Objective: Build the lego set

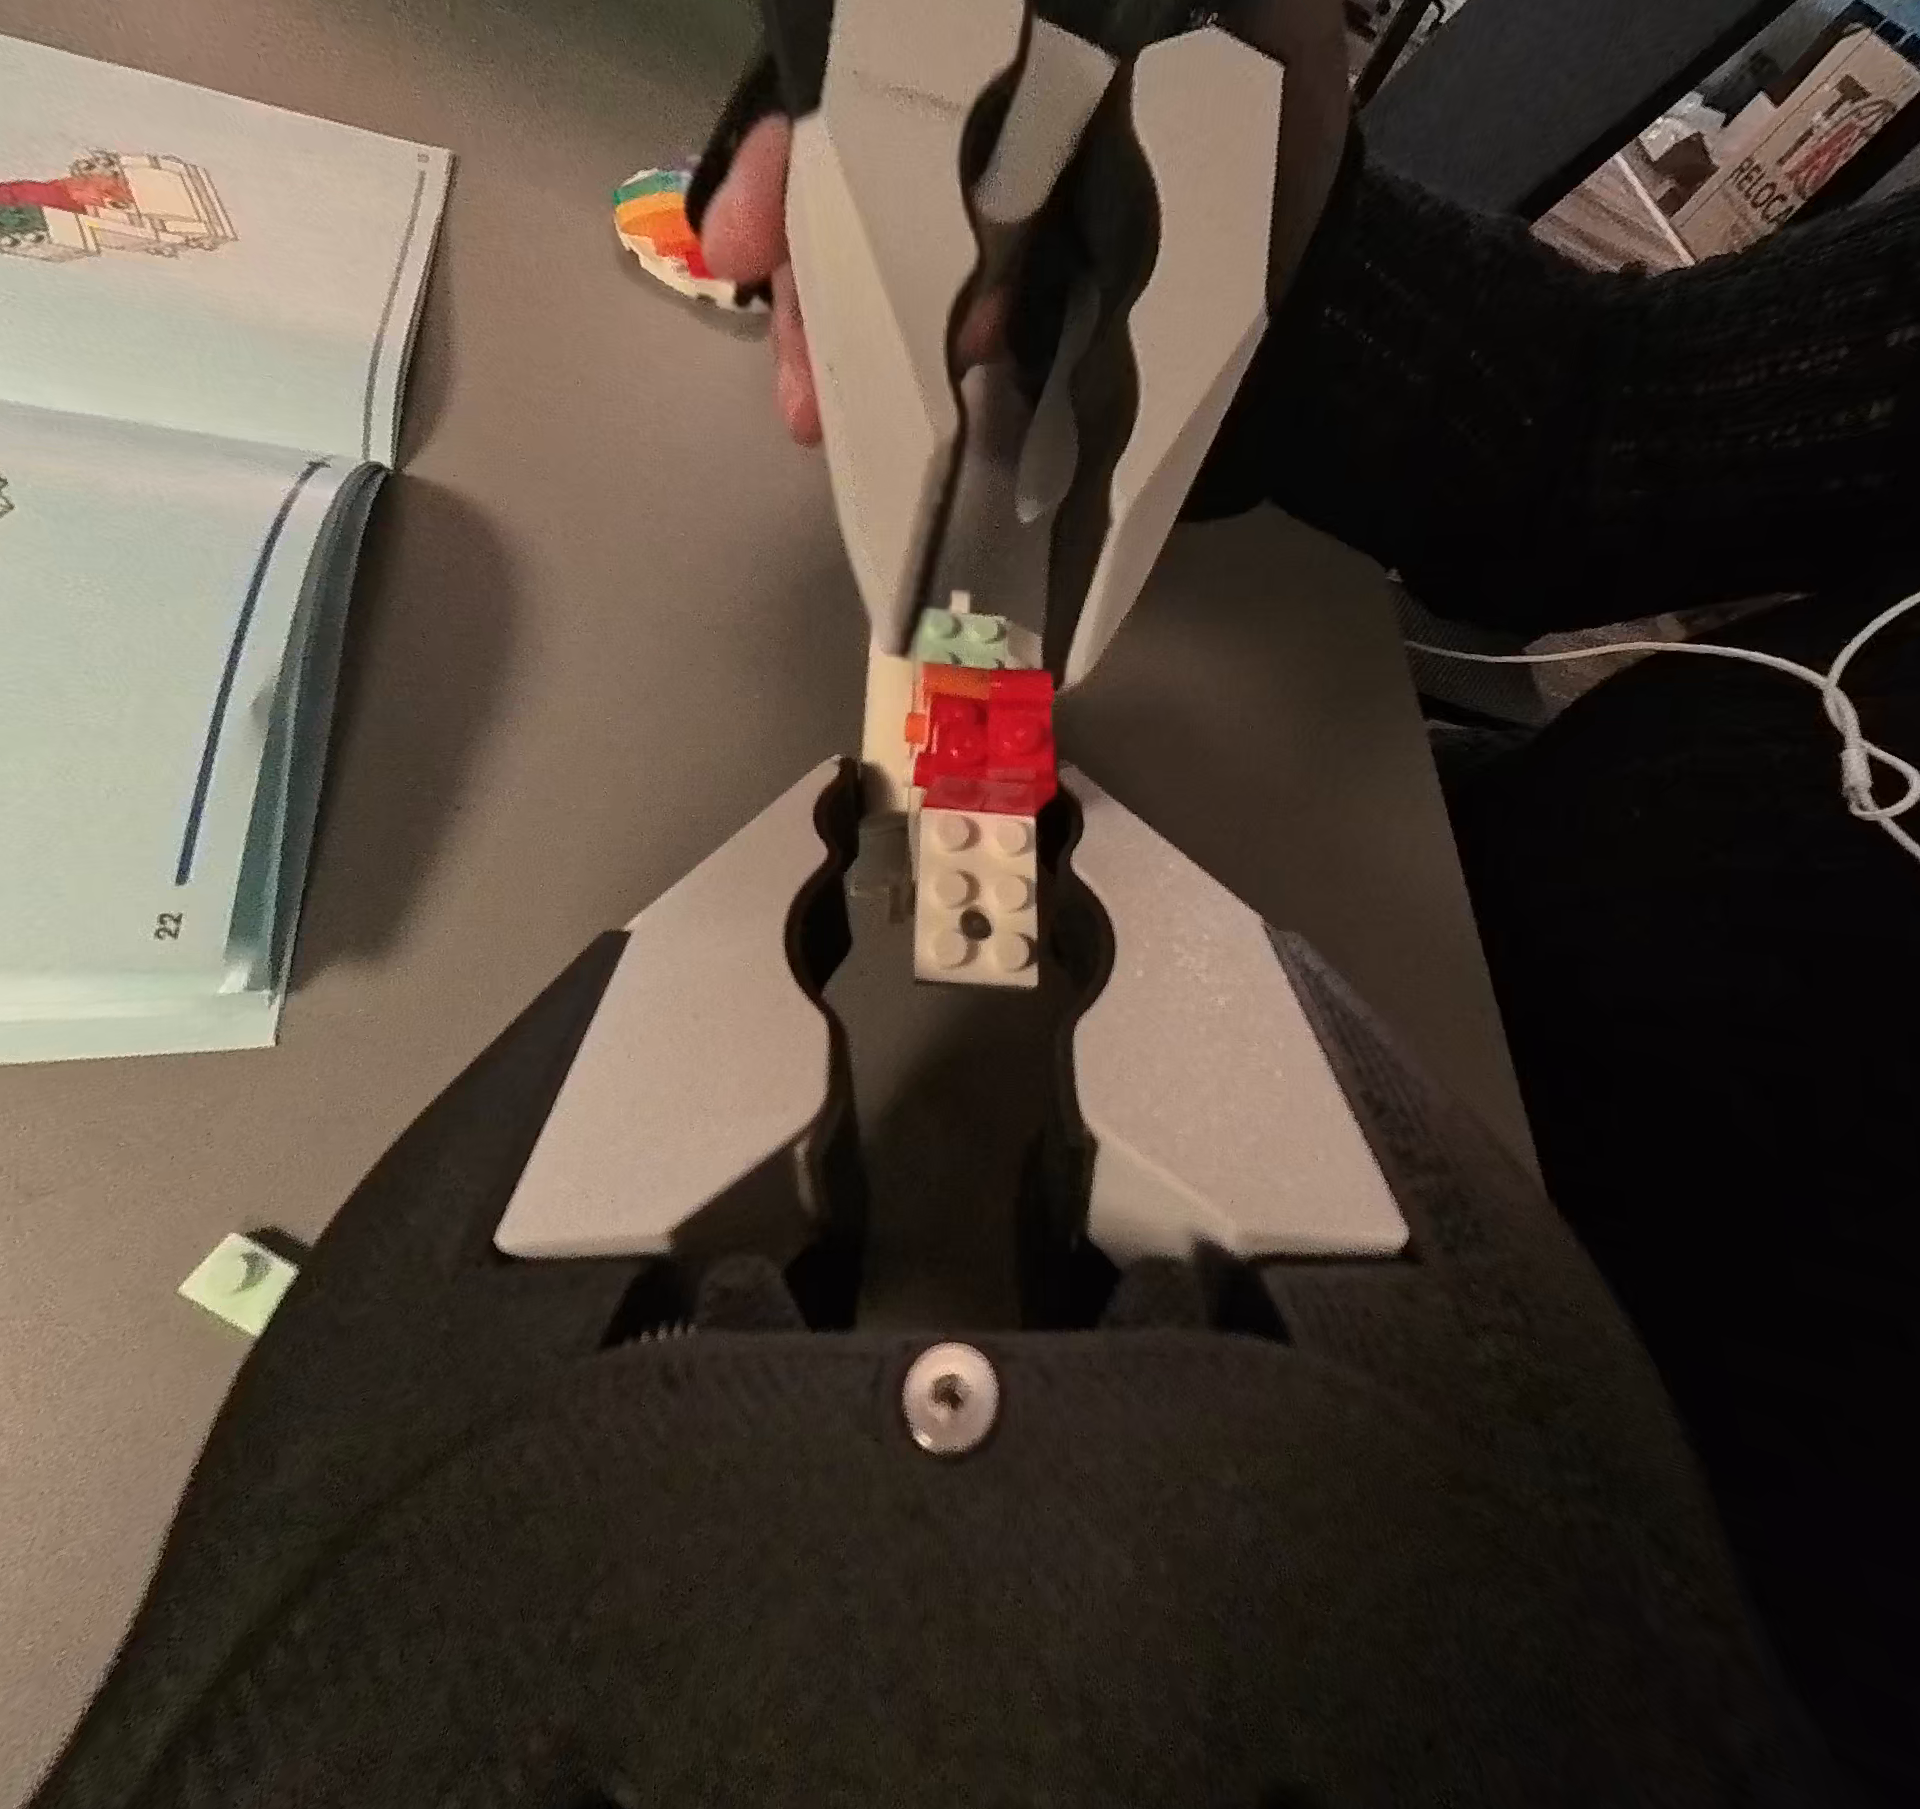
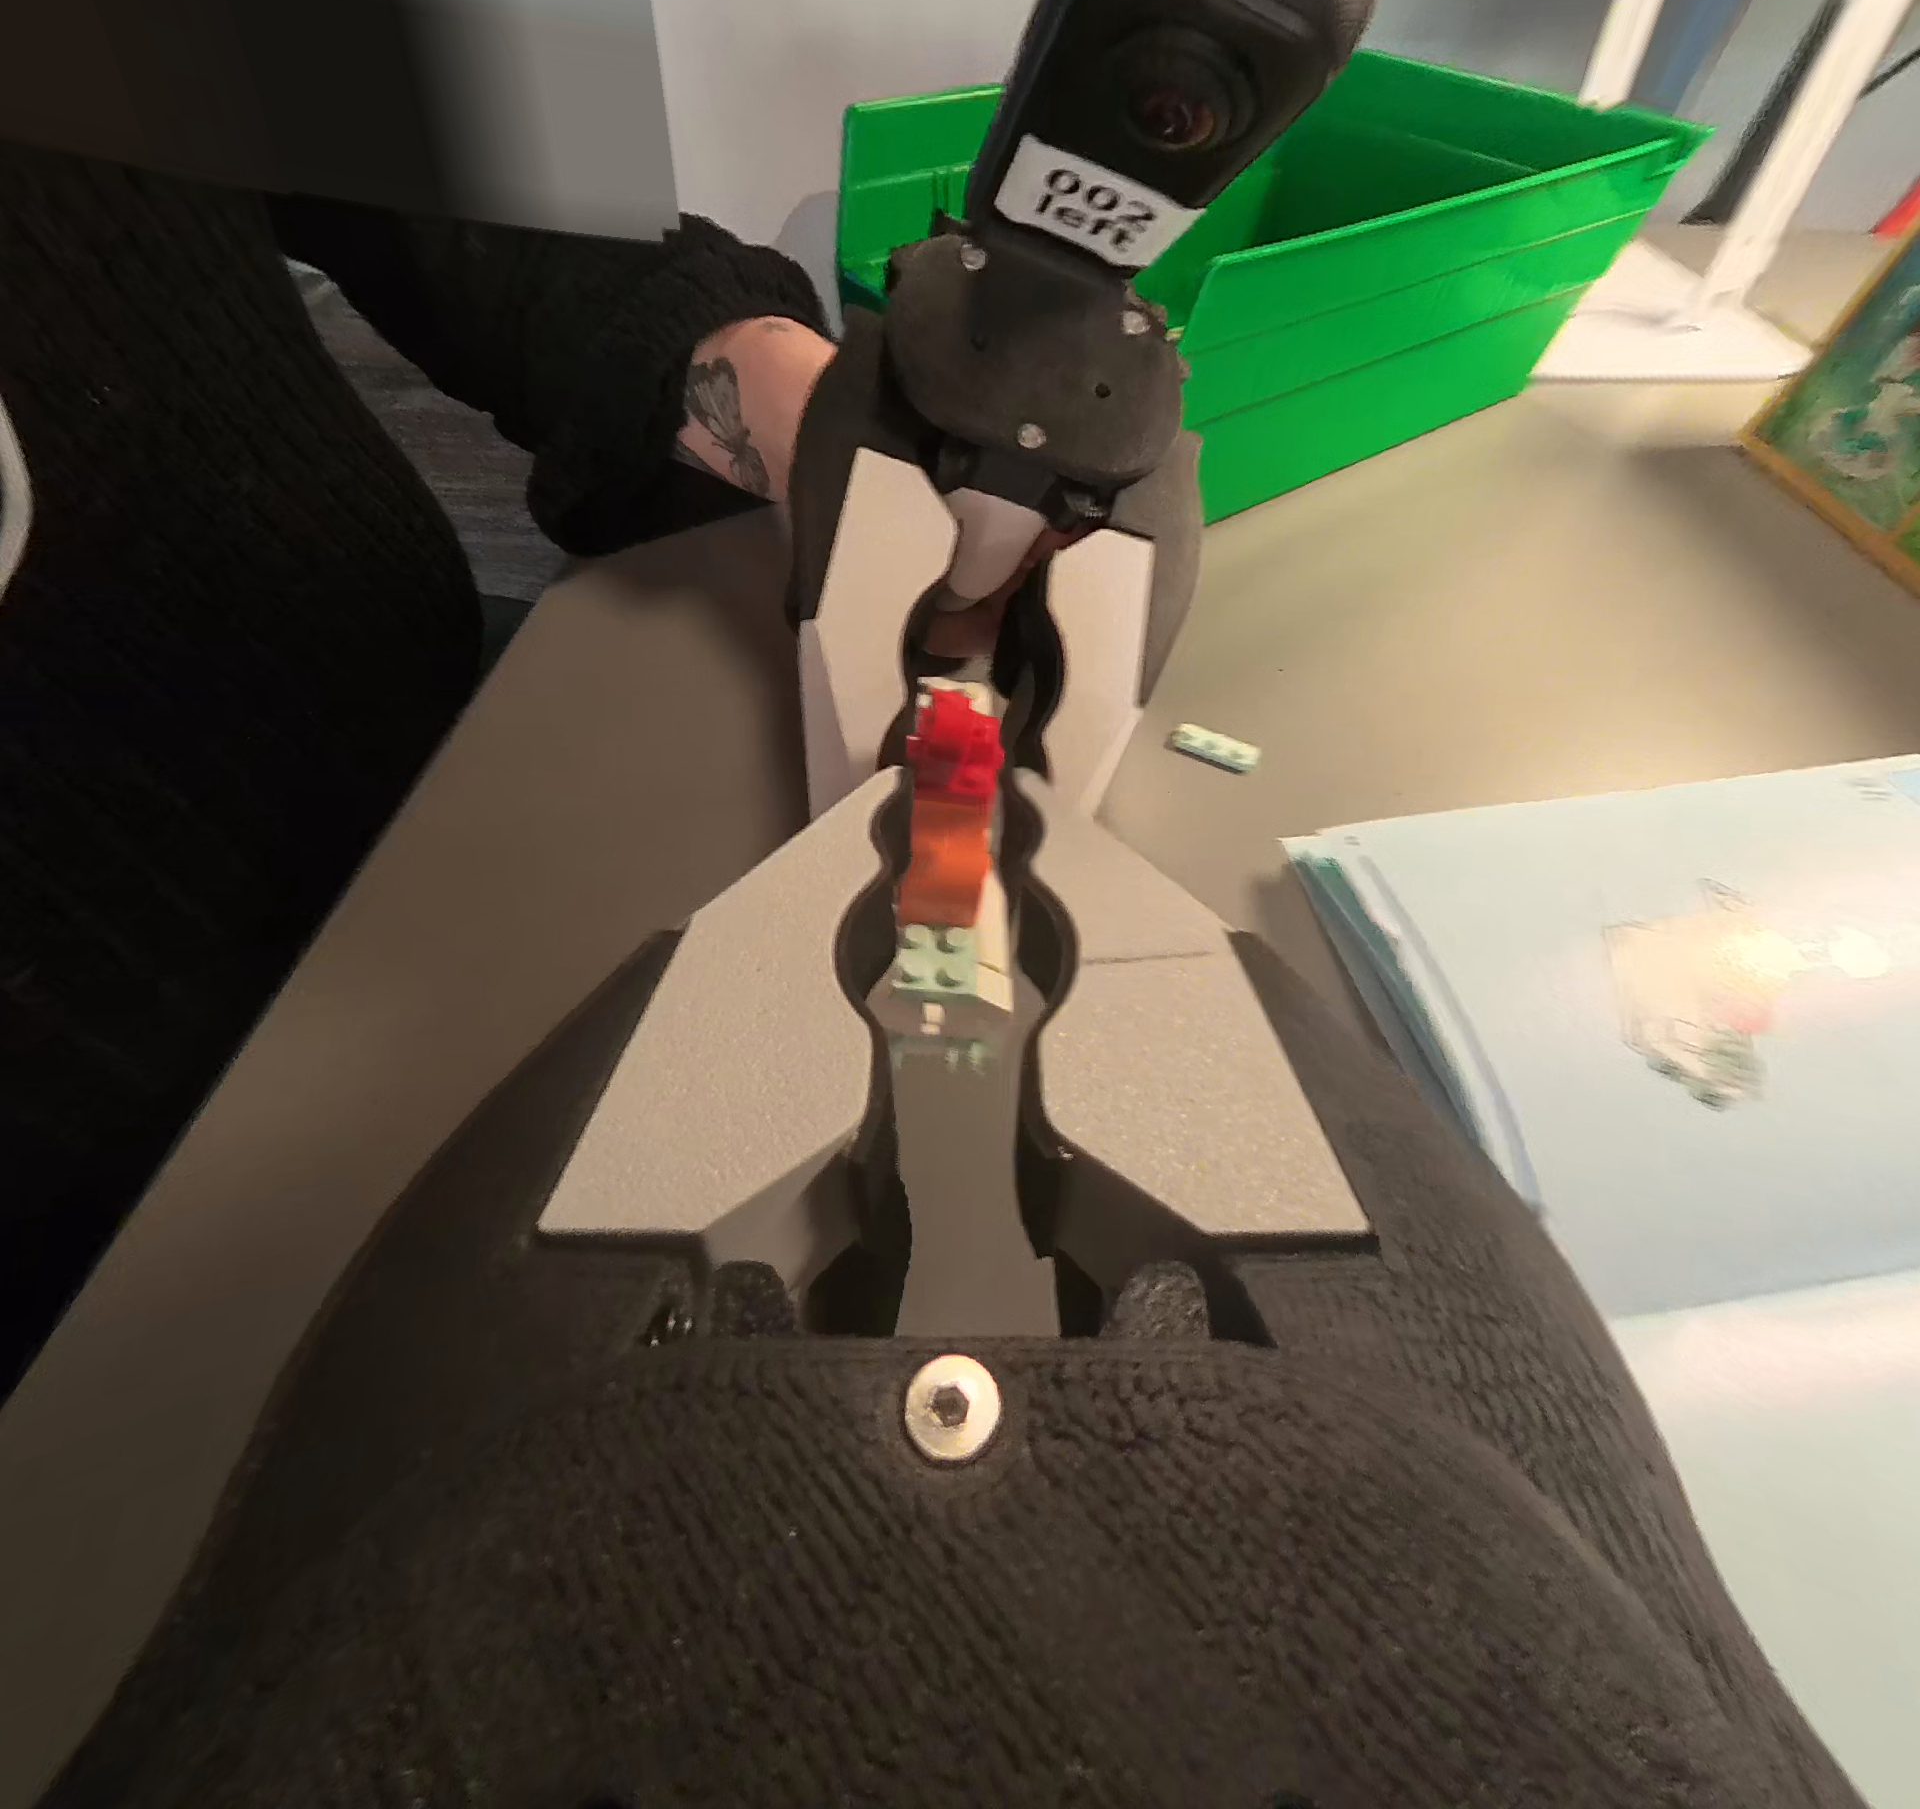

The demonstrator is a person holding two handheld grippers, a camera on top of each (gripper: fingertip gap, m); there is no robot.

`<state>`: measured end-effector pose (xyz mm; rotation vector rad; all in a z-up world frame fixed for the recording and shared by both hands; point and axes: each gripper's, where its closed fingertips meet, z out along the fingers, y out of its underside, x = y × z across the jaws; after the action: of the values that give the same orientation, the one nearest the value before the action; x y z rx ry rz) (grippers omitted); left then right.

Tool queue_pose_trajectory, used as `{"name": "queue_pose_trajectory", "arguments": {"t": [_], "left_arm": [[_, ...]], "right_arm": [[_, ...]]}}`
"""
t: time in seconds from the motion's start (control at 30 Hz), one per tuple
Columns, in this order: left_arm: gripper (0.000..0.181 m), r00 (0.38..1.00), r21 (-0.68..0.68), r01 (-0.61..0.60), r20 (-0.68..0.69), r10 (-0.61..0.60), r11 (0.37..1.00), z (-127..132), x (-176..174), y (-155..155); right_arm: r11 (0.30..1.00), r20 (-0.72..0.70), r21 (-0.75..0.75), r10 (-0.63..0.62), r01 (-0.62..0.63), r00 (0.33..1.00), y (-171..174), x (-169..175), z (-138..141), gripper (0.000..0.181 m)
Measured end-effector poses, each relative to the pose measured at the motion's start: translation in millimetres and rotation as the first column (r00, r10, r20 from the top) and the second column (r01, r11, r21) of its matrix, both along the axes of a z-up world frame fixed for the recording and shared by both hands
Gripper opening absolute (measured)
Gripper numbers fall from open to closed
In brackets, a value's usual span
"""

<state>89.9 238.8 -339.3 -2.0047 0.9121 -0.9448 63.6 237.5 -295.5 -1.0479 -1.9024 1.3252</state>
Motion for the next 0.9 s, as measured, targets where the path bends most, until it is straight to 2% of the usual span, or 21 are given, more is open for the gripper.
{"name": "queue_pose_trajectory", "arguments": {"t": [0.07,0.2,0.27,0.33,0.43,0.6,0.77,0.9], "left_arm": [[0.034,1.000,-0.004,-0.005,0.006,0.005,1.000,0,-1,1],[0.034,1.000,-0.016,-0.017,0.021,0.017,1.000,1,-2,2],[0.033,0.999,-0.021,-0.023,0.026,0.023,1.000,2,-3,3],[0.033,0.999,-0.025,-0.027,0.030,0.027,0.999,2,-3,3],[0.033,0.999,-0.030,-0.030,0.038,0.032,0.999,3,-4,4],[0.033,0.997,-0.049,-0.035,0.068,0.038,0.998,5,-4,4],[0.033,0.994,-0.070,-0.034,0.099,0.041,0.997,7,-4,4],[0.033,0.995,-0.069,-0.032,0.093,0.038,0.997,6,-4,4]], "right_arm": [[0.998,-0.051,0.055,-0.034,0.037,0.998,6,0,5,0.030],[0.947,-0.086,0.301,-0.086,0.108,0.993,8,2,1,0.081],[0.869,-0.074,0.478,-0.100,0.123,0.992,6,2,-10,0.100],[0.759,-0.081,0.638,-0.104,0.131,0.991,5,-2,-19,0.107],[0.569,-0.132,0.808,-0.072,0.149,0.989,4,-9,-24,0.104],[0.353,-0.194,0.917,-0.009,0.184,0.981,0,-15,-24,0.089],[0.211,-0.213,0.955,0.000,0.208,0.977,3,-21,-25,0.085],[0.151,-0.226,0.963,-0.012,0.225,0.974,8,-24,-24,0.078]]}}
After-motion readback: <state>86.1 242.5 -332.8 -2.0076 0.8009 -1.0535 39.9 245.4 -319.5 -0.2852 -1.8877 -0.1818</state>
